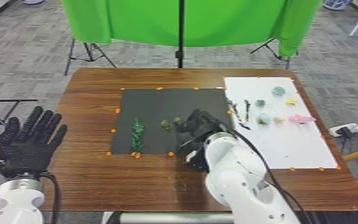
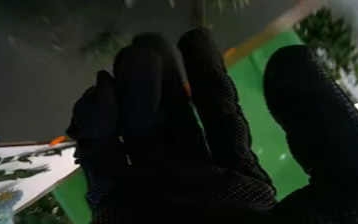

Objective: Arrange flowers

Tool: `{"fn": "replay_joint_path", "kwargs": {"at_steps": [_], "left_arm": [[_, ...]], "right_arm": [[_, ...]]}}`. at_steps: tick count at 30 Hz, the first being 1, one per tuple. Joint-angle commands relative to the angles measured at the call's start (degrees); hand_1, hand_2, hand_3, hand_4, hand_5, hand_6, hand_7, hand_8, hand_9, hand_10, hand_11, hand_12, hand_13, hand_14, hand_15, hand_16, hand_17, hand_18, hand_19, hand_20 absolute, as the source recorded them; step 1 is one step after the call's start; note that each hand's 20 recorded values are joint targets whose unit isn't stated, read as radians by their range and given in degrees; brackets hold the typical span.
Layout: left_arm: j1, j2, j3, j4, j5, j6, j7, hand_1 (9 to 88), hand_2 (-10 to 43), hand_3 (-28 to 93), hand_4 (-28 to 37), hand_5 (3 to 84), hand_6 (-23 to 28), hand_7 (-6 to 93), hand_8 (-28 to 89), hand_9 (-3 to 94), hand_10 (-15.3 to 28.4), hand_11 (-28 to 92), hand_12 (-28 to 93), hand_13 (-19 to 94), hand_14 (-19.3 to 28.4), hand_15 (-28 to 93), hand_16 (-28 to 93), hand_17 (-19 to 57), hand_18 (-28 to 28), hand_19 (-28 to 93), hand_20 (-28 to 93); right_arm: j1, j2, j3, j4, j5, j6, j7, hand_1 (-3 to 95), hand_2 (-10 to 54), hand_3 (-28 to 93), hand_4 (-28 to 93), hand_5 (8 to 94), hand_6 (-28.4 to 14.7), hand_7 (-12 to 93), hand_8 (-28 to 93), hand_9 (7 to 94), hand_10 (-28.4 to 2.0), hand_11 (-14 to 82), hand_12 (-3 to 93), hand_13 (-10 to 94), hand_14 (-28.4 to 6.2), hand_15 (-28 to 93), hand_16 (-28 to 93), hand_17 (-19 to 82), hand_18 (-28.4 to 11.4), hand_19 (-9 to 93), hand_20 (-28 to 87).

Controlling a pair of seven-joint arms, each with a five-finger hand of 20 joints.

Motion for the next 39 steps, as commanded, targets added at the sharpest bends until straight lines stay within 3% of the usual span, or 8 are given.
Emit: {"fn": "replay_joint_path", "kwargs": {"at_steps": [1, 15, 22, 25, 32, 35, 39], "left_arm": [[0.4, -0.46, 0.71, 0.12, -0.08, 0.49, -0.21, 25.6, 12.4, 77, -28.3, 45.5, 9.1, 13.0, -11, 39.4, 14.2, 19, 9, 31, 13.0, 21, -3, -5.6, 13.5, 31, 12], [0.6, -0.32, 0.87, 0.03, -0.06, 0.66, -0.62, 25.5, 12.6, 77, -28.3, 45.6, 9.2, 13.1, -11, 39.5, 14.2, 19, 9, 31, 13.0, 21, -3, -5.6, 13.4, 31, 12], [0.9, -0.54, 0.88, 0.18, -0.72, 0.33, -1.33, 25.6, 12.6, 77, -28.3, 45.7, 9.2, 13.1, -11, 39.4, 14.2, 19, 9, 31, 13.0, 21, -3, -5.5, 13.4, 31, 12], [1.1, -0.60, 0.74, 0.22, -1.27, 0.11, -1.13, 25.6, 12.6, 77, -28.3, 45.6, 9.1, 13.2, -11, 39.4, 14.2, 19, 9, 31, 12.9, 21, -3, -5.5, 13.4, 31, 12], [0.9, -0.57, 0.57, 0.30, -1.15, -0.08, -1.25, 25.6, 12.7, 77, -28.3, 45.6, 9.1, 13.1, -11, 39.5, 14.3, 19, 9, 31, 12.9, 21, -3, -5.5, 13.4, 31, 12], [0.6, -0.69, 0.51, 0.45, -3.50, -1.13, -1.23, 25.6, 12.7, 77, -28.3, 45.6, 9.2, 13.1, -11, 39.5, 14.2, 19, 9, 31, 12.9, 21, -3, -5.5, 13.4, 31, 12], [1.1, -0.91, 0.26, 0.30, -3.60, -1.14, -0.69, 25.6, 12.7, 77, -28.3, 45.6, 9.2, 13.1, -11, 39.5, 14.2, 19, 9, 31, 13.0, 21, -3, -5.5, 13.4, 31, 12]], "right_arm": [[-0.8, -0.5, -0.6, 1.7, -1.0, -3.9, 1.0, 30.3, 3.9, 76, -19, 68.4, -7.9, 10, -9, 59.6, -25.1, 14.6, 16.7, 49, -23.1, 70, 25, 28, -28.0, 89, 42], [0.2, -1.9, -3.3, 2.9, 0.3, -7.7, -2.6, 29.0, 6.3, 75, -20, 67.6, -7.6, 8, -9, 57.1, -24.7, 12.0, 15.5, 48, -23.2, 66, 22, 26, -28.0, 87, 42], [-0.2, -1.9, -3.4, 3.6, 0.1, -8.3, -2.7, 28.9, 6.8, 75, -20, 67.6, -7.3, 9, -9, 56.4, -24.3, 11.4, 15.2, 47, -23.0, 65, 21, 25, -27.7, 86, 42], [-0.2, -1.7, -3.1, 3.5, -0.4, -7.4, -2.7, 28.8, 6.9, 75, -20, 67.6, -7.3, 9, -9, 56.2, -24.2, 11.4, 15.2, 47, -23.0, 65, 21, 25, -27.7, 86, 42], [-0.4, -1.0, -2.1, 1.6, 0.7, -3.9, -2.4, 28.7, 7.0, 75, -20, 67.4, -7.3, 9, -9, 56.2, -24.4, 11.4, 15.2, 48, -22.8, 66, 21, 25, -27.6, 86, 42], [-1.0, -0.6, -1.2, -1.3, 1.9, 1.1, -2.2, 29.5, 5.9, 76, -20, 66.7, -5.9, 10, -9, 56.3, -24.3, 11.4, 15.0, 48, -22.7, 65, 20, 26, -27.4, 85, 41], [-0.7, -0.1, 1.2, -4.2, 3.8, 4.2, -3.2, 29.8, 4.4, 76, -20, 67.0, -5.1, 10, -10, 56.4, -24.3, 11.4, 14.9, 50, -22.2, 64, 19, 27, -27.5, 85, 40]]}}
